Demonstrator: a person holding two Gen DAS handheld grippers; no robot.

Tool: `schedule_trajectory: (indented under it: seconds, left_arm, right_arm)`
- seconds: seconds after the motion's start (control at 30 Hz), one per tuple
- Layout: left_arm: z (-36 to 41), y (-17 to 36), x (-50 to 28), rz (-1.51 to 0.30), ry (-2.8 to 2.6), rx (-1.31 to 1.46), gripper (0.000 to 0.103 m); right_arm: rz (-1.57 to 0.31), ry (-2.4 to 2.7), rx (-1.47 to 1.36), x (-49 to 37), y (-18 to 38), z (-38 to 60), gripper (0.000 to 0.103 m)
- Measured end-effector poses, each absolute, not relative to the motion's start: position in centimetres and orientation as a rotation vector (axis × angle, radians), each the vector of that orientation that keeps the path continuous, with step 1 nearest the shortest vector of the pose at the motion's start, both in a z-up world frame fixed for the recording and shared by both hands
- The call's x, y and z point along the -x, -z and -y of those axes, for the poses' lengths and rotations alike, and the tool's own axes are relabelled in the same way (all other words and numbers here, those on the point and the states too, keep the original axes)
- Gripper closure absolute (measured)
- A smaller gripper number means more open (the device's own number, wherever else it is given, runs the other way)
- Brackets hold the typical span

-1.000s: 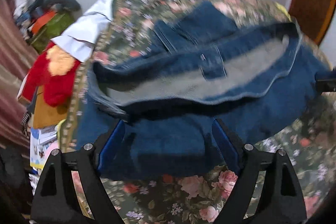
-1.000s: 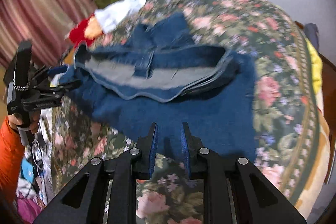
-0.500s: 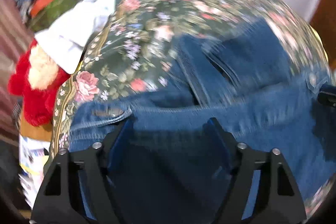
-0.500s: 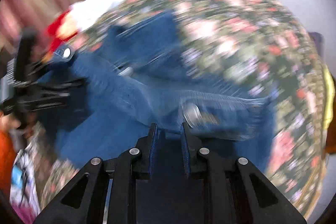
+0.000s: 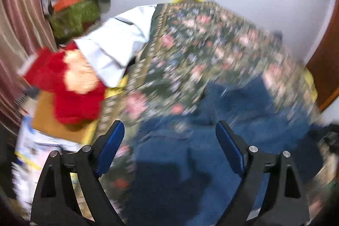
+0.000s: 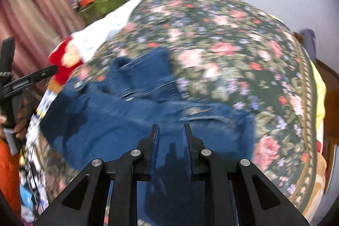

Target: Fold large clothes

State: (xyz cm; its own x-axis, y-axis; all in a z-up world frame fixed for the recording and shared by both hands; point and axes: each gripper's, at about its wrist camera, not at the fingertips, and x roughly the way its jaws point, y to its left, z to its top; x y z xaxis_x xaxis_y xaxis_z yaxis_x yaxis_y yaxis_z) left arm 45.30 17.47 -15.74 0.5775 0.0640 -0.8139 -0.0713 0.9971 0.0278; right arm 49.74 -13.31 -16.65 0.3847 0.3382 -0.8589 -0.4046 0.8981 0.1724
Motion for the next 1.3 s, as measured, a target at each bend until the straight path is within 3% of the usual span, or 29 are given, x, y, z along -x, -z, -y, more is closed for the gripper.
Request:
schedule_trajectory:
  seconds: [0.27, 0.3, 0.33, 0.5, 0.93, 1.3]
  left_arm:
    - [-16.5, 23.5, -41.4, -1.122, -0.119, -0.205, 0.013]
    - [-16.8, 24.8, -41.1, -1.137, -0.136, -0.222, 0.008]
    - [-17.4, 25.4, -40.8, -1.128, -0.13, -0.2, 0.001]
    - [-22.5, 26.4, -40.4, -1.17, -0.059, 0.132, 0.0]
    - [-21.9, 24.4, -37.2, -1.11, -0.166, 0.007, 0.0]
    - [-22.0, 18.4, -32.4, -0.941, -0.356, -0.08, 0.0]
  right_arm:
    - [-1.178, -0.582, 0.319, -45.0, 22.1, 5.7, 0.086]
    - [-1.202, -0.567, 0.365, -44.7, 23.4, 5.2, 0.086]
    - [-1.222, -0.539, 0.412, -44.4, 24.8, 5.0, 0.086]
    - [-1.15, -0.559, 0.447, -43.1, 24.9, 7.1, 0.086]
    - [-1.14, -0.359, 0.364, -41.1, 21.2, 19.0, 0.086]
    - [-1.134, -0.185, 0.328, -38.8, 18.2, 24.0, 0.085]
